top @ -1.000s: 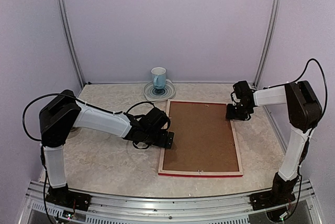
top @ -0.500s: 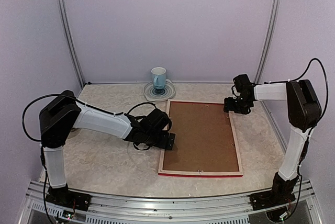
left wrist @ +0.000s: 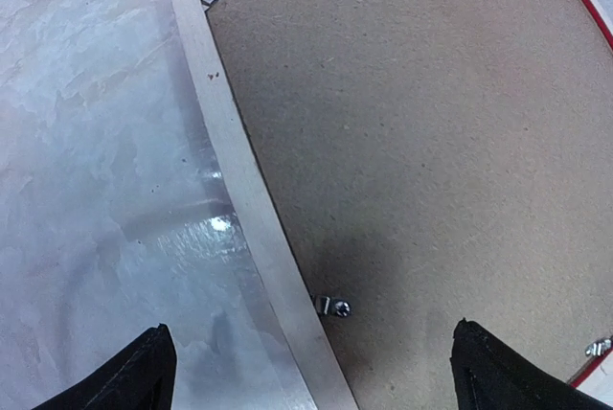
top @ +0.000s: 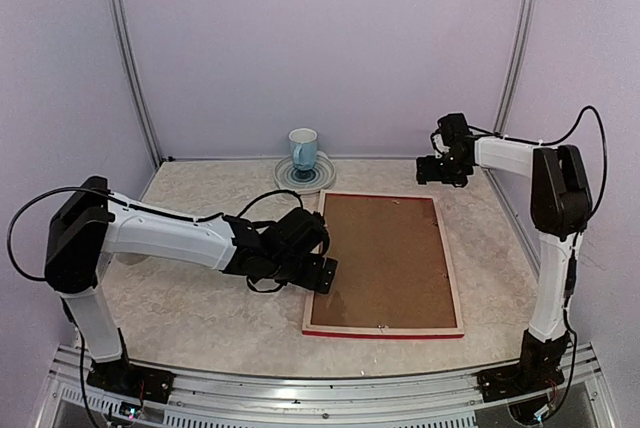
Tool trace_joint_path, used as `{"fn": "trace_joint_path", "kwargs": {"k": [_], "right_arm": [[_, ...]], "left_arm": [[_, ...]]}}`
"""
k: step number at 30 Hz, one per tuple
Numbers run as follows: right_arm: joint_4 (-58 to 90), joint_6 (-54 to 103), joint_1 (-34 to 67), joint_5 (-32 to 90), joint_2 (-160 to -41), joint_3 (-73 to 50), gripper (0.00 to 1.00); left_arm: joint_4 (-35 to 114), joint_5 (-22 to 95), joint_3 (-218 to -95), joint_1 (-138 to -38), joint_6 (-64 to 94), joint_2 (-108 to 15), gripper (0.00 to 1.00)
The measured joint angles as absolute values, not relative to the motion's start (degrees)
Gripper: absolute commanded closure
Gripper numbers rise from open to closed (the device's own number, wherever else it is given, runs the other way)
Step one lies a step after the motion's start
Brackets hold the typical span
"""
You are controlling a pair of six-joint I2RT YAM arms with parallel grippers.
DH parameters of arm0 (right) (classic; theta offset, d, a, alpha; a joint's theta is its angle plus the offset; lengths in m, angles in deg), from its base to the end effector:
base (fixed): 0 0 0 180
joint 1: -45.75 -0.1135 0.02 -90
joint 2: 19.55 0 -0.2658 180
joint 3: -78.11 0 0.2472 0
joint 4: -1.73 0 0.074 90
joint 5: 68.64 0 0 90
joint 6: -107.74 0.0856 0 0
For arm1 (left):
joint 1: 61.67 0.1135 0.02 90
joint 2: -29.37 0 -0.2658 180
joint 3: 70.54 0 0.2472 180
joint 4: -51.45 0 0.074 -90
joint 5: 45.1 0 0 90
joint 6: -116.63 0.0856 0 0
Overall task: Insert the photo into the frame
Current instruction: Rotate the photo frame at the center of the board.
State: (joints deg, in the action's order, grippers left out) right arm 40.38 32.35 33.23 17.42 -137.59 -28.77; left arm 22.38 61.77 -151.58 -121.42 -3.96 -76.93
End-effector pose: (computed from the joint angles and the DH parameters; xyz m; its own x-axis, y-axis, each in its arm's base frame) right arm 0.4800 0.1006 0.1785 -0.7653 0.0878 -0.6377 0.0207 0.9935 0.1120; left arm 0.2275 -0.3409 0.1365 -0.7296 0.2844 -0.6219 0.4300 0.8980 -0.0938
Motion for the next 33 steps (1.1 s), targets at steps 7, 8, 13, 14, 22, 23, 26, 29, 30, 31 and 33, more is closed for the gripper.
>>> {"fn": "trace_joint_path", "kwargs": {"k": [7,8,13,14,22,23,26,29,30,31,33], "right_arm": [[43.17,28.88,33.23,15.60,-145.85,-36.27,0.11],[43.44,28.62,33.23,15.49,-146.35,-36.27,0.11],[43.72,27.52,33.23,14.55,-146.48,-34.06,0.12],[43.41,27.44,33.23,14.51,-146.26,-33.01,0.12],[41.91,27.20,33.23,14.03,-144.78,-28.88,0.13],[41.82,27.17,33.21,13.83,-144.78,-28.86,0.12],[41.45,27.17,33.19,13.35,-144.71,-28.64,0.13],[41.03,27.17,33.19,13.05,-144.58,-28.31,0.13],[40.84,27.20,33.17,12.85,-144.54,-28.14,0.13],[40.62,27.22,33.17,12.70,-144.47,-27.96,0.13],[40.25,27.24,33.17,12.32,-144.36,-27.70,0.14]], "left_arm": [[16.65,63.89,-149.77,-127.36,-3.13,-71.27,0.01],[15.84,63.93,-149.00,-127.99,-3.22,-70.68,0.01],[12.60,63.84,-143.98,-128.78,-5.12,-68.43,0.01],[12.06,63.80,-143.17,-128.78,-5.54,-68.27,0.01],[11.82,63.86,-141.92,-128.78,-7.07,-68.75,0.01],[11.88,63.89,-142.12,-128.78,-7.13,-69.26,0.01],[12.12,63.97,-142.88,-128.78,-7.50,-70.57,0.01],[12.45,64.04,-143.60,-128.78,-7.68,-70.74,0.01],[12.54,64.04,-143.80,-128.78,-7.66,-70.74,0.01],[12.63,64.04,-143.98,-128.78,-7.66,-70.74,0.01],[12.74,64.02,-144.17,-128.78,-7.66,-70.74,0.01]]}}
